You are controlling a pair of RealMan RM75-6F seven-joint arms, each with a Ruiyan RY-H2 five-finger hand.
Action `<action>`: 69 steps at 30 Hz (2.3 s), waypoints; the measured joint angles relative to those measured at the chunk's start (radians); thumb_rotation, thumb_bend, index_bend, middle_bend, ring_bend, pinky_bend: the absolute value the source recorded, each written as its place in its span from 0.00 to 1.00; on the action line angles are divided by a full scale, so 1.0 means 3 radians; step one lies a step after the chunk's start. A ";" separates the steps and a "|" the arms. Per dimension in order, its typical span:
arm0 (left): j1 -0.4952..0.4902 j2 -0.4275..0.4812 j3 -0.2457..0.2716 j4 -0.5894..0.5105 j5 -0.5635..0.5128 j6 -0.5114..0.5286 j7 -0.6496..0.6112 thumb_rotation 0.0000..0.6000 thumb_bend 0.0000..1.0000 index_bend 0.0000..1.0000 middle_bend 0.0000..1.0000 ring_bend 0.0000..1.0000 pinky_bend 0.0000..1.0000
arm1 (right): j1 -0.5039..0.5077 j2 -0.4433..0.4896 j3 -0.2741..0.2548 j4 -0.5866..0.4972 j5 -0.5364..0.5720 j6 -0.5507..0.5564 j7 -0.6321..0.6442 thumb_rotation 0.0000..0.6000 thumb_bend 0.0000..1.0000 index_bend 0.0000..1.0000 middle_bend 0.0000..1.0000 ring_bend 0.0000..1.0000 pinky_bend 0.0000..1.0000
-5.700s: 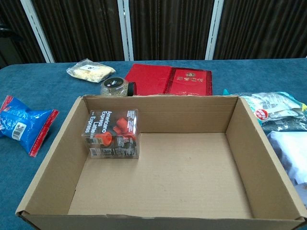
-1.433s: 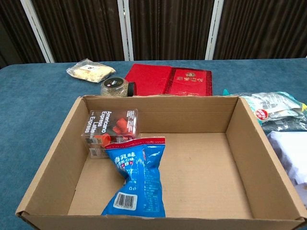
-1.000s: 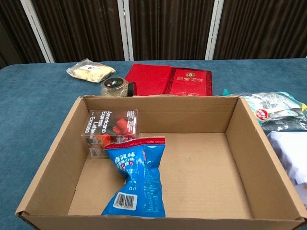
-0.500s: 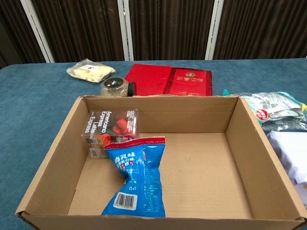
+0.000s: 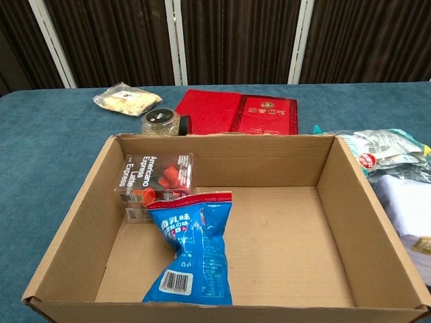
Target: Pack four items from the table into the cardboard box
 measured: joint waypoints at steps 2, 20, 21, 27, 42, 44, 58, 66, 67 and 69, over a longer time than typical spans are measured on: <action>0.0005 0.0000 -0.0010 -0.0001 -0.0002 -0.0009 -0.0002 1.00 0.02 0.00 0.00 0.00 0.00 | -0.0004 0.0048 0.0017 -0.0081 -0.0071 0.0085 0.0037 1.00 0.13 0.72 0.71 0.71 0.76; 0.0041 -0.0013 -0.0085 0.0006 0.0007 -0.0056 0.0020 1.00 0.02 0.00 0.00 0.00 0.00 | 0.0139 0.0883 0.0434 -0.1411 -0.0333 0.0454 -0.0043 1.00 0.13 0.71 0.70 0.70 0.76; 0.0043 -0.0014 -0.0085 0.0006 0.0012 -0.0060 0.0021 1.00 0.02 0.00 0.00 0.00 0.00 | 0.0152 0.0908 0.0445 -0.1505 -0.0358 0.0455 -0.0075 1.00 0.13 0.71 0.70 0.70 0.76; 0.0055 -0.0007 -0.0096 0.0011 0.0022 -0.0068 -0.0001 1.00 0.02 0.00 0.00 0.00 0.00 | 0.0251 0.0920 0.0452 -0.1968 -0.0570 0.0354 -0.0446 1.00 0.13 0.71 0.70 0.69 0.76; 0.0079 0.0029 -0.0137 0.0030 0.0034 -0.0061 -0.0090 1.00 0.02 0.00 0.00 0.00 0.00 | 0.0494 -0.0403 0.0374 -0.2033 -0.0259 0.0047 -0.1513 1.00 0.13 0.70 0.70 0.69 0.76; 0.0085 0.0034 -0.0143 0.0038 0.0033 -0.0052 -0.0103 1.00 0.02 0.00 0.00 0.00 0.00 | 0.0529 -0.0588 0.0389 -0.2034 -0.0087 0.0064 -0.1734 1.00 0.13 0.70 0.69 0.69 0.76; 0.0099 0.0051 -0.0179 0.0069 0.0011 -0.0063 -0.0175 1.00 0.02 0.00 0.00 0.00 0.00 | 0.0732 -0.1309 0.0382 -0.2037 0.0887 0.0629 -0.2998 1.00 0.07 0.28 0.30 0.34 0.65; 0.0103 0.0042 -0.0188 0.0067 0.0016 -0.0073 -0.0167 1.00 0.02 0.00 0.00 0.00 0.00 | 0.0791 -0.1416 0.0218 -0.2037 0.0938 0.0777 -0.3104 1.00 0.04 0.17 0.18 0.24 0.58; 0.0105 0.0042 -0.0189 0.0069 0.0015 -0.0074 -0.0168 1.00 0.02 0.00 0.00 0.00 0.00 | 0.0794 -0.1422 0.0204 -0.2037 0.0924 0.0790 -0.3112 1.00 0.04 0.16 0.17 0.23 0.57; 0.0106 0.0042 -0.0191 0.0072 0.0014 -0.0075 -0.0169 1.00 0.02 0.00 0.00 0.00 0.00 | 0.0800 -0.1431 0.0180 -0.2037 0.0890 0.0820 -0.3131 1.00 0.04 0.15 0.15 0.21 0.55</action>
